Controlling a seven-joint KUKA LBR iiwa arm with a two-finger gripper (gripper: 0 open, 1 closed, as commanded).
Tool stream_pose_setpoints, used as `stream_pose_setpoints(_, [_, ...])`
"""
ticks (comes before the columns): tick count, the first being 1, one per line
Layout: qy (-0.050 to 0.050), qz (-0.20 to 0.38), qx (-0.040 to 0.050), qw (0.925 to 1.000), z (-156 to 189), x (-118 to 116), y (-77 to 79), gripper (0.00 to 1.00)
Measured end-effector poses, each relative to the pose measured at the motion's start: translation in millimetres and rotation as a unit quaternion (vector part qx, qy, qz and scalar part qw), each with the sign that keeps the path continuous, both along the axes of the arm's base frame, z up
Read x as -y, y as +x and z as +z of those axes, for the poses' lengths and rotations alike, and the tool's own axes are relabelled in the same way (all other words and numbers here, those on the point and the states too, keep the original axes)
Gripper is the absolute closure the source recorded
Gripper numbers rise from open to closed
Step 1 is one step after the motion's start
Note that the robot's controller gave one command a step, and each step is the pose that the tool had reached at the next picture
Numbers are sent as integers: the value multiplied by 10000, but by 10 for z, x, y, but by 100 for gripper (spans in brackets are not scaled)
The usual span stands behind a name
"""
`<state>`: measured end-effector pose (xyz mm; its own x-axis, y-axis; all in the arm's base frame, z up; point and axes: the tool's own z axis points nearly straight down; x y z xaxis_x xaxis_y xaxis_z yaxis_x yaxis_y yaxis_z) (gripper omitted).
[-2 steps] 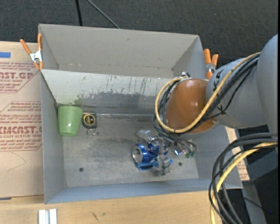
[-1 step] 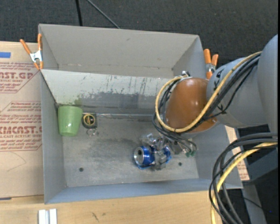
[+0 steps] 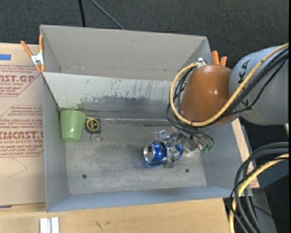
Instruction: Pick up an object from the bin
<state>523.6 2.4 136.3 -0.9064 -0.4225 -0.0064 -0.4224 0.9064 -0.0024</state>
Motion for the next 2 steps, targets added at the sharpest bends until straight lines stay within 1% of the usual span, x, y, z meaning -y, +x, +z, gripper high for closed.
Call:
stream_pose_setpoints(1, [0,1,-24,10000,36,-7,4,100])
stream_pose_setpoints(2, [0,0,-24,10000,90,-13,8,100])
